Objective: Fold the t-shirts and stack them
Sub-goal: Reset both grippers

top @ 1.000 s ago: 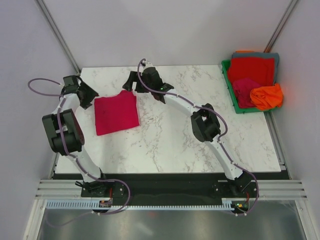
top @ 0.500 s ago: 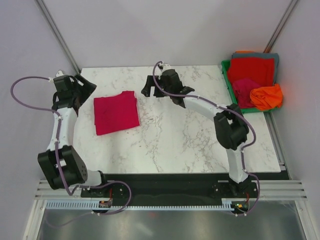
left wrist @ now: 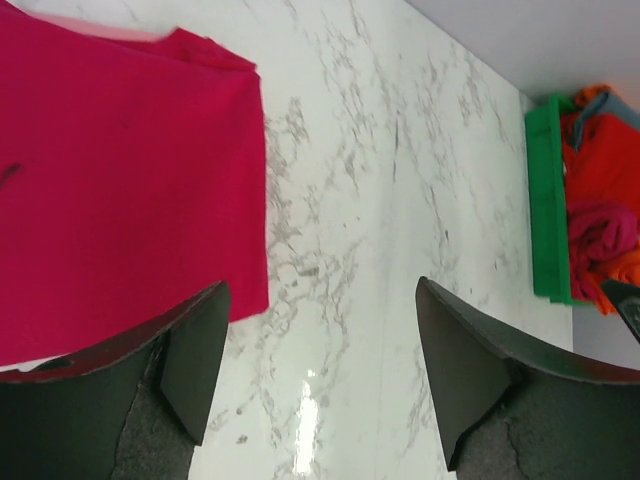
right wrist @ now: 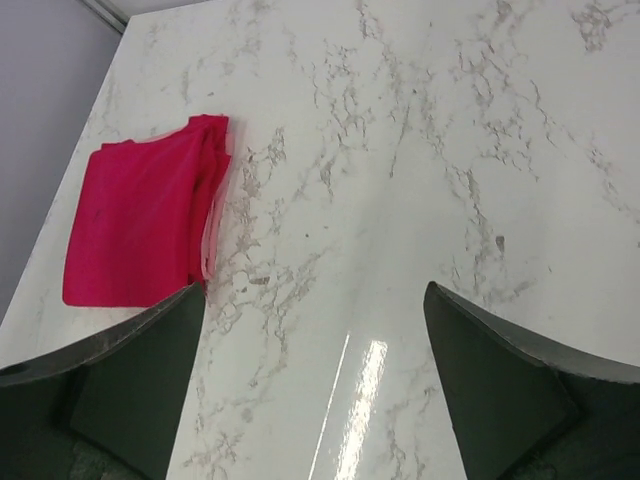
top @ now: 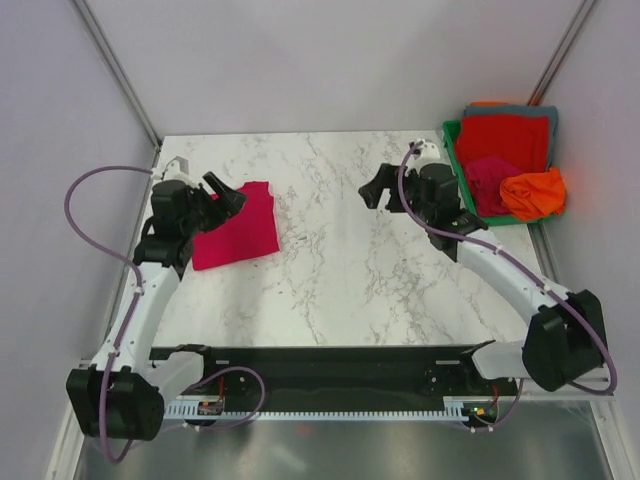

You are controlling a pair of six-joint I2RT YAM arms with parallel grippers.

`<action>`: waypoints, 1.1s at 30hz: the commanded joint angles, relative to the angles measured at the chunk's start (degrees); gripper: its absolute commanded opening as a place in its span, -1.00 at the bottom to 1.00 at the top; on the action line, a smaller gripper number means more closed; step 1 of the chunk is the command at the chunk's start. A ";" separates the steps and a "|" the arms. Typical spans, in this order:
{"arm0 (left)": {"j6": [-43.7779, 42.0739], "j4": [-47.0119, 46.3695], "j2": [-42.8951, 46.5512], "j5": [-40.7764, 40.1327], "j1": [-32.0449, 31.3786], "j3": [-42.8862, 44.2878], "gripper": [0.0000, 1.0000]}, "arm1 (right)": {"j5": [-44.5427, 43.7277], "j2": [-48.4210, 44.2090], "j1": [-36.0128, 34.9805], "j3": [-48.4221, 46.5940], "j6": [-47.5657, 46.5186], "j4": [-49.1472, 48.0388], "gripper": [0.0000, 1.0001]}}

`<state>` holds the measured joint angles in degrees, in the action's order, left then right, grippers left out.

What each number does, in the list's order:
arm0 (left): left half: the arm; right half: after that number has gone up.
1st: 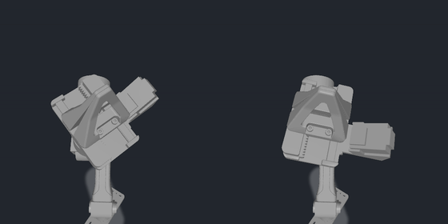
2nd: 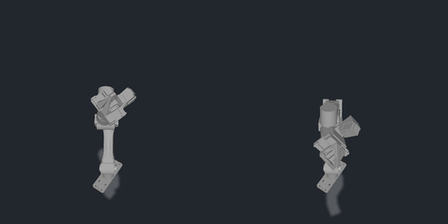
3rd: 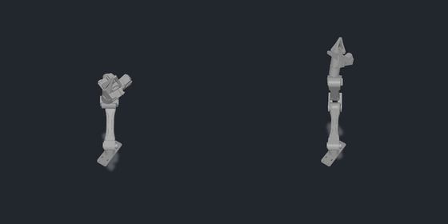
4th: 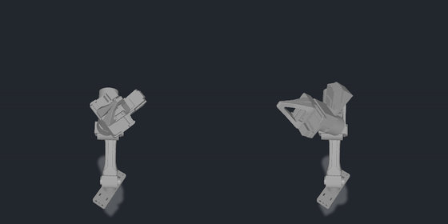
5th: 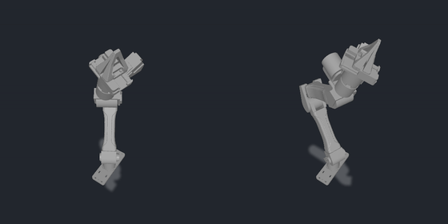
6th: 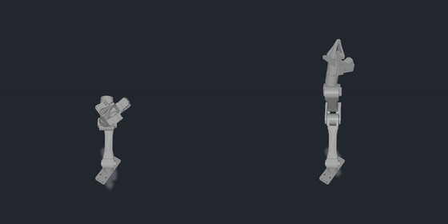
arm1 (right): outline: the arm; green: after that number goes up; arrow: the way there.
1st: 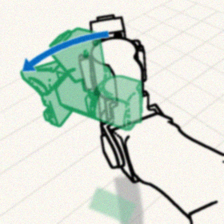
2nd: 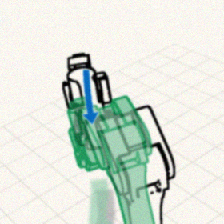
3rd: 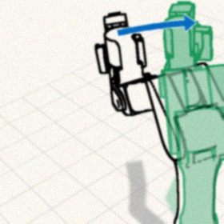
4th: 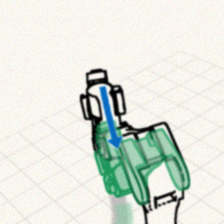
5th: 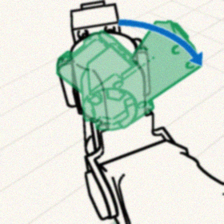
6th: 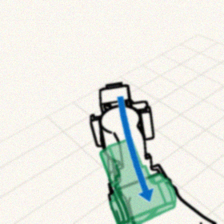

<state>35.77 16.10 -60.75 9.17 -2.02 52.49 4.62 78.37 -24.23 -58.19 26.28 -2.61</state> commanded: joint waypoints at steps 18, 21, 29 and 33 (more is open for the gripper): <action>-6.40 -13.02 39.64 -1.59 -7.38 -40.96 1.00 | -23.70 -54.63 0.41 45.01 4.39 6.91 0.96; -5.00 -15.31 44.22 -1.87 -7.38 -45.63 0.99 | -23.78 -54.90 0.41 46.58 5.09 5.70 0.96; -4.04 -14.34 44.58 0.23 -7.38 -45.55 0.95 | -22.55 -49.98 0.32 45.18 5.97 6.22 0.96; -4.04 -14.95 43.35 0.23 -7.38 -45.46 0.93 | -22.38 -51.03 0.41 45.19 5.80 6.30 0.96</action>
